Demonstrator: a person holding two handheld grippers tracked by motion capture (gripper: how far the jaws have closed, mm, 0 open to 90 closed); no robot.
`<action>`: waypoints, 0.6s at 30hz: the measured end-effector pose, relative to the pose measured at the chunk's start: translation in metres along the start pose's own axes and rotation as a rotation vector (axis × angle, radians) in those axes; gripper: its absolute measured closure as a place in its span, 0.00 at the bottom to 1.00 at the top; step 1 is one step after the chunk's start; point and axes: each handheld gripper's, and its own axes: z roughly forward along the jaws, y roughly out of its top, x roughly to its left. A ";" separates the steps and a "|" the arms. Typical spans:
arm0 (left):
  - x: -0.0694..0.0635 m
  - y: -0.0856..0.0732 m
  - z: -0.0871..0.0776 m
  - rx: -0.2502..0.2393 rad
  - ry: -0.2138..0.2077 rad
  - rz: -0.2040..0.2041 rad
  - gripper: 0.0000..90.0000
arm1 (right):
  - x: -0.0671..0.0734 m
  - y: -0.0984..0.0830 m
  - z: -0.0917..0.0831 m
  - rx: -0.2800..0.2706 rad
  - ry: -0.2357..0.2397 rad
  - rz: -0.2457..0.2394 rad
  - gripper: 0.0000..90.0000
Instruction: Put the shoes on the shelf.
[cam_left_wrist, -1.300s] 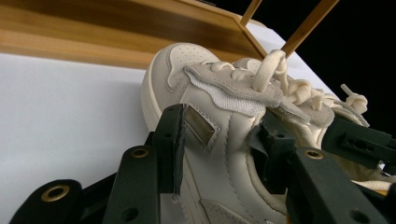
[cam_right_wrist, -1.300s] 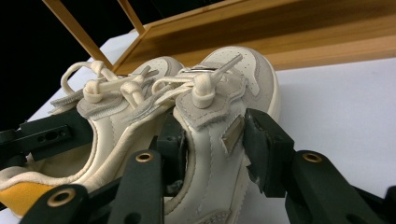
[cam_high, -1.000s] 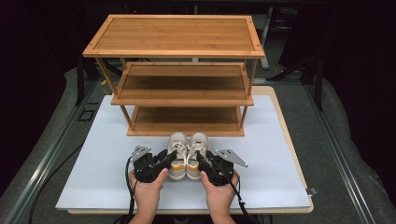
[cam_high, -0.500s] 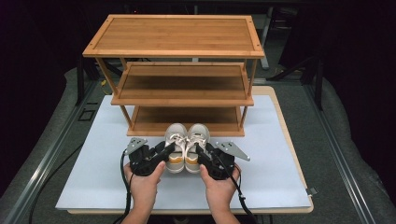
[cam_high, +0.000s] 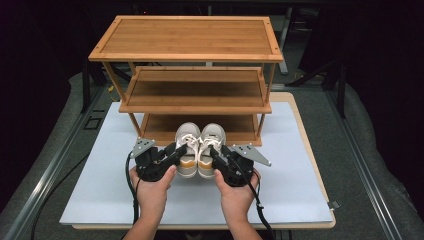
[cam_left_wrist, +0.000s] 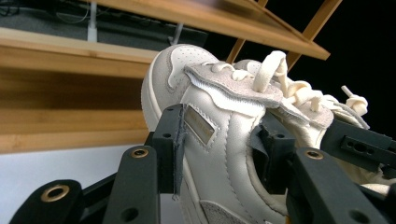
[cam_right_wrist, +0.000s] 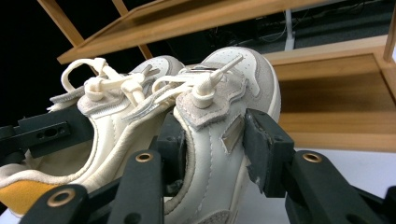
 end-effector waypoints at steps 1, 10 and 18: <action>-0.001 0.001 -0.001 -0.004 -0.001 0.001 0.65 | 0.000 0.002 -0.001 0.006 0.005 -0.003 0.67; -0.005 0.014 -0.005 -0.028 -0.007 0.010 0.65 | 0.006 0.015 -0.006 -0.018 0.010 -0.015 0.67; -0.006 0.023 -0.009 -0.043 -0.011 0.008 0.65 | 0.011 0.025 -0.006 -0.041 0.009 -0.024 0.67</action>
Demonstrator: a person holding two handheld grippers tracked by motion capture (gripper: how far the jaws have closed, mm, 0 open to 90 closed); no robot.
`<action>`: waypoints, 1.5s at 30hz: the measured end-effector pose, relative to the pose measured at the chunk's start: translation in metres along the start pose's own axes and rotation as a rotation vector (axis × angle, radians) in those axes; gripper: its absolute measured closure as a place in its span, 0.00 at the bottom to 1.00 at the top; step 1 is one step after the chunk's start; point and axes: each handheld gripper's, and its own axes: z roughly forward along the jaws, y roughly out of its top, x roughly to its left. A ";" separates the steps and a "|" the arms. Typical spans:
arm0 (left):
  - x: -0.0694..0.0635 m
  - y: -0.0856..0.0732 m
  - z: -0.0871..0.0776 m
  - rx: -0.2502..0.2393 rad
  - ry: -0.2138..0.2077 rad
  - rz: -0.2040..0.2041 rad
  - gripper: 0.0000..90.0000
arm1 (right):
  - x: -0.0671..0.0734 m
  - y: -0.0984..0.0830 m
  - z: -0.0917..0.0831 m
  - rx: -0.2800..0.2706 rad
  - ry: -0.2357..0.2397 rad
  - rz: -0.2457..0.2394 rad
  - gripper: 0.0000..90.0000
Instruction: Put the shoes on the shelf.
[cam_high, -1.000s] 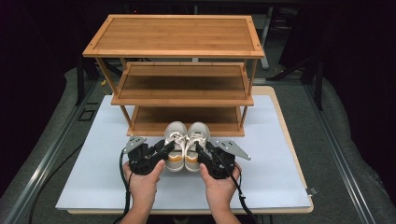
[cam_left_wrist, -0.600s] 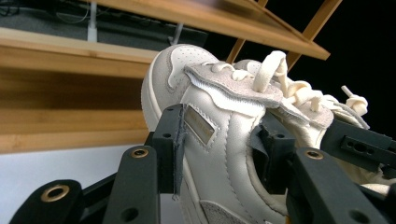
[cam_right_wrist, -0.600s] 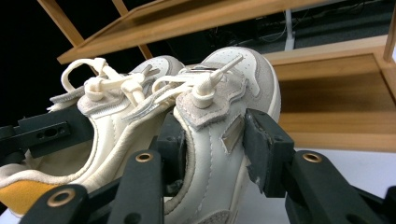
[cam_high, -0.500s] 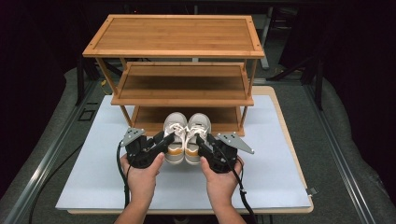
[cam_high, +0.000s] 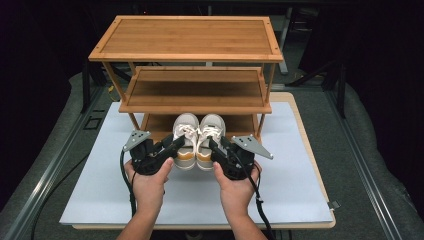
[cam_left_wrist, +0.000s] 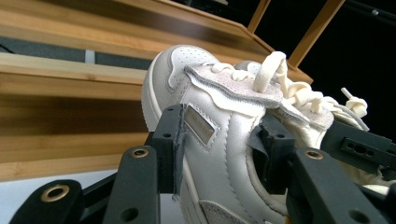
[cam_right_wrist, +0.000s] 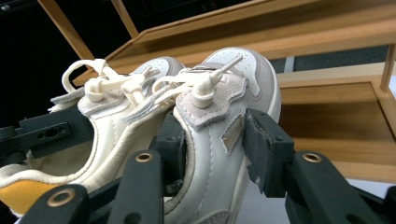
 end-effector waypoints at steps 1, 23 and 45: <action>0.000 0.002 0.000 -0.002 0.001 0.000 0.65 | 0.000 0.001 -0.001 0.008 0.003 -0.002 0.67; 0.006 0.031 0.024 -0.022 -0.002 -0.014 0.65 | -0.005 0.032 0.023 -0.008 0.007 -0.021 0.67; 0.016 0.057 0.050 -0.040 -0.010 -0.043 0.65 | -0.011 0.064 0.050 -0.013 -0.005 -0.042 0.67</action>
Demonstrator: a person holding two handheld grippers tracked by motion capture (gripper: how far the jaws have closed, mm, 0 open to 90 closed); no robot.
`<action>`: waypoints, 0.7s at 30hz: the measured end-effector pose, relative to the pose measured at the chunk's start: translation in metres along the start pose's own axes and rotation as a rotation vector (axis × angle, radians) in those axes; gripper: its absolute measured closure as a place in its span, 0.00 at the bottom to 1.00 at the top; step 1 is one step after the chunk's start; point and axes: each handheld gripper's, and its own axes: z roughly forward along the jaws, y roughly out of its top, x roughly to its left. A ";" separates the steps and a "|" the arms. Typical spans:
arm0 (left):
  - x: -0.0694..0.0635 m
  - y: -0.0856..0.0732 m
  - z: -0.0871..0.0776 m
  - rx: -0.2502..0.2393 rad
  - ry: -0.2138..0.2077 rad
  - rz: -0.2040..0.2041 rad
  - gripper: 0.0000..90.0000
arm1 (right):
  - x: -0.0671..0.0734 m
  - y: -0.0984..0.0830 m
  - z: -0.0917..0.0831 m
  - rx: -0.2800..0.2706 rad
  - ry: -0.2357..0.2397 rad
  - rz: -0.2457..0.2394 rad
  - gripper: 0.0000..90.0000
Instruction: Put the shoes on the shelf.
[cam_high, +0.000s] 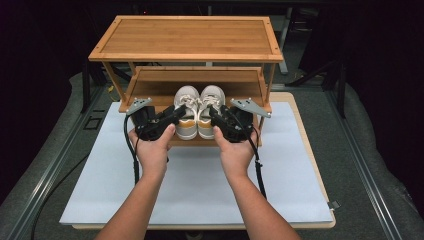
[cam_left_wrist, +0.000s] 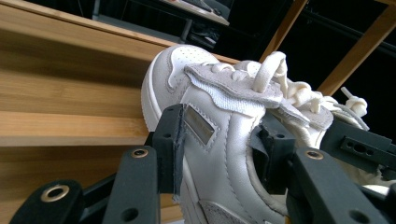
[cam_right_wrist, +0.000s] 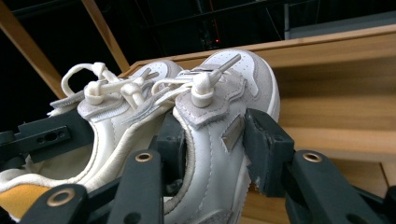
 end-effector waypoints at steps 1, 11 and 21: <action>0.001 0.001 0.002 -0.003 -0.001 -0.005 0.65 | -0.001 0.001 0.002 0.001 -0.001 0.001 0.67; 0.009 0.012 0.017 -0.010 -0.004 -0.022 0.65 | -0.008 0.013 0.018 0.011 0.006 -0.001 0.67; 0.016 0.022 0.031 -0.005 -0.004 -0.054 0.65 | -0.012 0.022 0.035 0.012 0.005 0.008 0.67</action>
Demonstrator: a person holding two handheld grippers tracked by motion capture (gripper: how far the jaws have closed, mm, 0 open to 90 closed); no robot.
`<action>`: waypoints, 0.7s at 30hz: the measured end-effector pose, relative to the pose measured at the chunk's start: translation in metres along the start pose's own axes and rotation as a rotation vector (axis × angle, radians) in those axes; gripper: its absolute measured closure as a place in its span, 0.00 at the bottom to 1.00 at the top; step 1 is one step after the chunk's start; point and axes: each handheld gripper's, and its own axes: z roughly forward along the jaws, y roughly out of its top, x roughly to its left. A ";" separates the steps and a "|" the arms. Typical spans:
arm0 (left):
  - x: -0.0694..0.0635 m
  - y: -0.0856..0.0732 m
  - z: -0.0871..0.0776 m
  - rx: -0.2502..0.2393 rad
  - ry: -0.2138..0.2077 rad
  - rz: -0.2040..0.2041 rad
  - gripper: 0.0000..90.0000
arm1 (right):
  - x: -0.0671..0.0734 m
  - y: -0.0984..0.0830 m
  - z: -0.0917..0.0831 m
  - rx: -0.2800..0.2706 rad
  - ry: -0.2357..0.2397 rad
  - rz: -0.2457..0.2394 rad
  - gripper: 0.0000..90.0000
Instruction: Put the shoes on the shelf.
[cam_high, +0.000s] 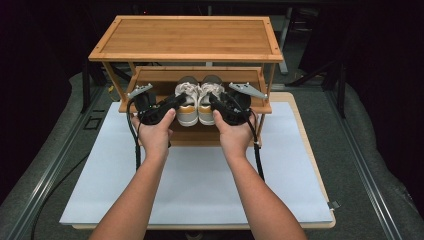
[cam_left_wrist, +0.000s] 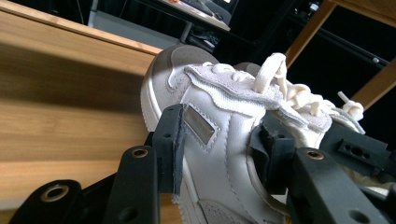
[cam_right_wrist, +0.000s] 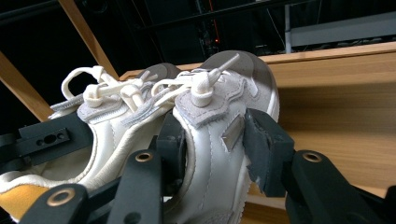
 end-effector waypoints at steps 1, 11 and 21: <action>0.001 0.001 0.001 0.004 0.000 0.005 0.65 | -0.001 0.001 0.002 0.007 0.002 0.000 0.67; 0.005 0.004 0.015 0.033 -0.004 -0.015 0.65 | -0.012 0.006 0.014 0.032 0.003 0.015 0.67; 0.008 0.004 0.031 0.059 0.013 -0.028 0.65 | -0.020 0.004 0.025 0.050 -0.021 0.038 0.67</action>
